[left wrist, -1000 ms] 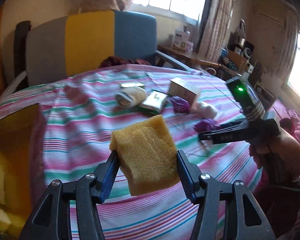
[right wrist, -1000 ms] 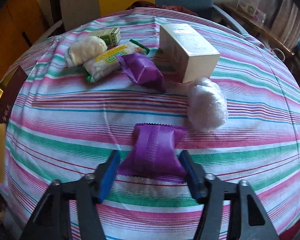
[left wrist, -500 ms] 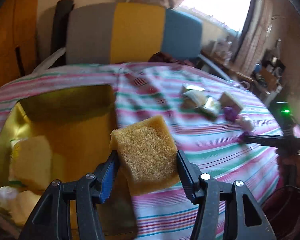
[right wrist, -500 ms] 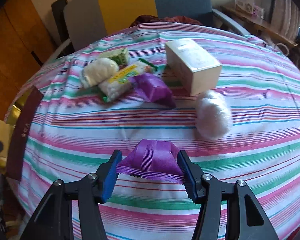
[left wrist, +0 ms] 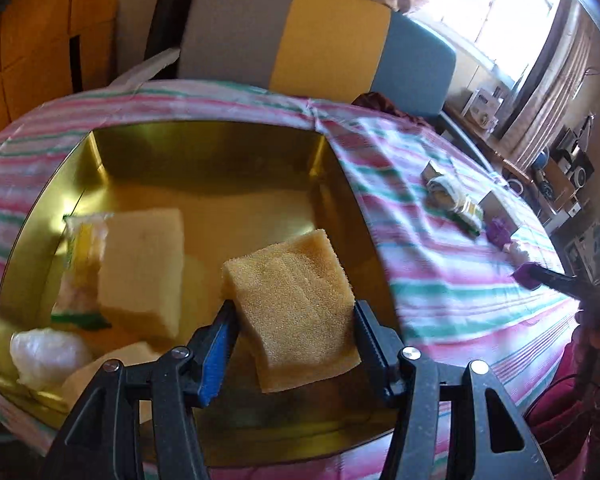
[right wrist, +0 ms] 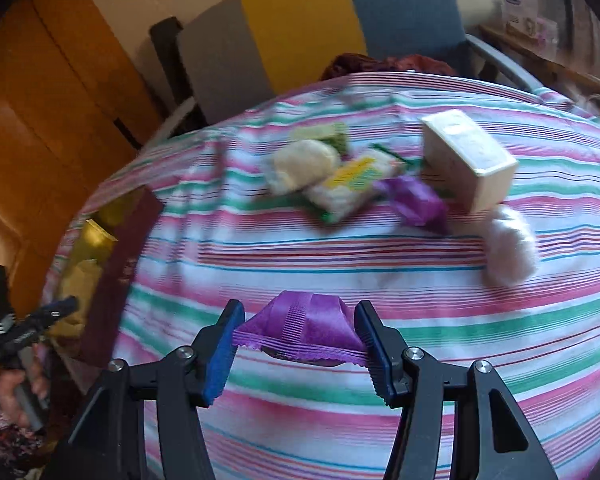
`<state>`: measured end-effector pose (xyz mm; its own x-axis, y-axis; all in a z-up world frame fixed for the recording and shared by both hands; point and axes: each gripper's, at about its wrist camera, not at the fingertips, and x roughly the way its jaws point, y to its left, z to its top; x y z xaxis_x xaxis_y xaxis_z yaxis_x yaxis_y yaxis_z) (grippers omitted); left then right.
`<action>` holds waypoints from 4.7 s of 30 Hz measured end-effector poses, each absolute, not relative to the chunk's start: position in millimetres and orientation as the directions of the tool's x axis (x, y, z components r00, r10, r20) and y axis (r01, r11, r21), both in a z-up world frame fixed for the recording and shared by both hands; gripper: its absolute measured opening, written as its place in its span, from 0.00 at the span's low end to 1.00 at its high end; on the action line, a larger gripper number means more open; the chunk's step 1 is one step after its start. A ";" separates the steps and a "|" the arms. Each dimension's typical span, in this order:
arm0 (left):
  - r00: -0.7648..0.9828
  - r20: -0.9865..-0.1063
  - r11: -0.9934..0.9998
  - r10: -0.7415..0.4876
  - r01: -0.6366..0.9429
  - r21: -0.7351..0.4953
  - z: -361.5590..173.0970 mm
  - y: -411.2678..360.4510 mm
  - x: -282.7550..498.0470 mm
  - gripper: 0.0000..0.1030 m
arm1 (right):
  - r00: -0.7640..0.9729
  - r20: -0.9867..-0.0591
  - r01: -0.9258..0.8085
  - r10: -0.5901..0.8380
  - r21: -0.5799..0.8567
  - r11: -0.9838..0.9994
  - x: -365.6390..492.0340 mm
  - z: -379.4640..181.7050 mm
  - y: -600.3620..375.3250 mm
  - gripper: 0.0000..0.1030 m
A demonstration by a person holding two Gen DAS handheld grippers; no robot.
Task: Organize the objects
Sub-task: 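Carry the yellow sponge with the left gripper while the right carries the purple packet to the gold tray, then open the left gripper to drop the sponge in the tray while the right releases the purple packet, then move the right gripper back to the table and grasp the white plastic-wrapped bundle, then grasp another purple wrapped packet with the left gripper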
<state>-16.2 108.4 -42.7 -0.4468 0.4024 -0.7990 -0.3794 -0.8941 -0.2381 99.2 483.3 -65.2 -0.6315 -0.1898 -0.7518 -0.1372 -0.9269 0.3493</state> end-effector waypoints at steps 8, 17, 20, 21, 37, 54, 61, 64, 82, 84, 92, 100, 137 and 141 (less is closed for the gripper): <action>-0.443 -0.831 -0.904 0.336 -0.400 -0.152 -45.3 97.2 -1.0 0.62 | -0.670 -0.671 0.017 -0.319 0.417 -0.909 87.7 -35.4 406.7 0.56; -0.451 -0.814 -0.888 0.367 -0.429 -0.162 -40.6 87.0 13.4 0.71 | -0.641 -0.639 0.126 -0.424 0.457 -0.881 74.9 -33.5 336.6 0.56; -0.480 -0.759 -0.871 0.440 -0.434 -0.230 -29.7 77.0 18.4 0.71 | -0.634 -0.634 0.145 -0.443 0.466 -0.873 72.6 -35.0 319.5 0.56; -0.493 -0.741 -0.869 0.456 -0.427 -0.251 -25.6 72.7 19.0 0.71 | -0.632 -0.632 0.151 -0.448 0.467 -0.871 71.7 -34.9 314.3 0.56; -0.725 -0.573 -0.894 0.383 -0.136 -0.426 7.8 -10.5 14.9 0.71 | -0.640 -0.735 0.271 -0.224 0.057 -0.961 51.8 -41.5 187.9 0.56; -0.696 -0.604 -0.901 0.389 -0.150 -0.407 1.6 0.2 21.4 0.71 | -0.641 -0.733 0.294 -0.230 0.043 -0.955 56.0 -58.3 191.1 0.67; -0.691 -0.584 -0.887 0.426 -0.192 -0.420 3.0 5.8 26.1 0.71 | -0.668 -0.718 0.254 -0.197 0.029 -0.967 70.1 -47.6 207.7 0.72; -0.686 -0.583 -0.886 0.436 -0.213 -0.412 3.7 11.8 28.4 0.71 | -0.671 -0.715 0.220 -0.195 0.058 -0.974 74.4 -44.4 223.2 0.79; -0.556 -0.598 -0.806 0.577 -0.506 -0.307 5.9 92.1 65.1 0.71 | -0.517 -0.854 -0.078 -0.054 0.110 -0.991 94.8 -79.4 355.9 0.81; -0.531 -0.608 -0.788 0.590 -0.543 -0.291 6.2 106.1 69.6 0.71 | -0.500 -0.865 -0.126 -0.050 0.129 -0.984 98.4 -81.3 380.1 0.81; -0.412 -0.669 -0.720 0.619 -0.637 -0.274 2.9 161.6 79.5 0.71 | -0.472 -0.879 -0.352 0.066 0.119 -0.928 107.8 -80.1 502.5 0.81; -0.341 -0.717 -0.689 0.608 -0.675 -0.263 -7.0 199.4 87.0 0.71 | -0.513 -0.818 -0.531 0.262 0.062 -0.845 104.1 -63.7 602.1 0.77; -0.135 -0.785 -0.541 0.605 -0.792 -0.281 -28.3 415.7 29.8 0.77 | -0.451 -0.874 -0.676 0.179 0.204 -0.709 111.7 -97.7 670.6 0.37; -0.182 -0.819 -0.547 0.545 -0.817 -0.182 -37.9 460.7 8.2 0.77 | -0.457 -0.868 -0.676 0.197 0.195 -0.710 112.3 -93.1 672.0 0.37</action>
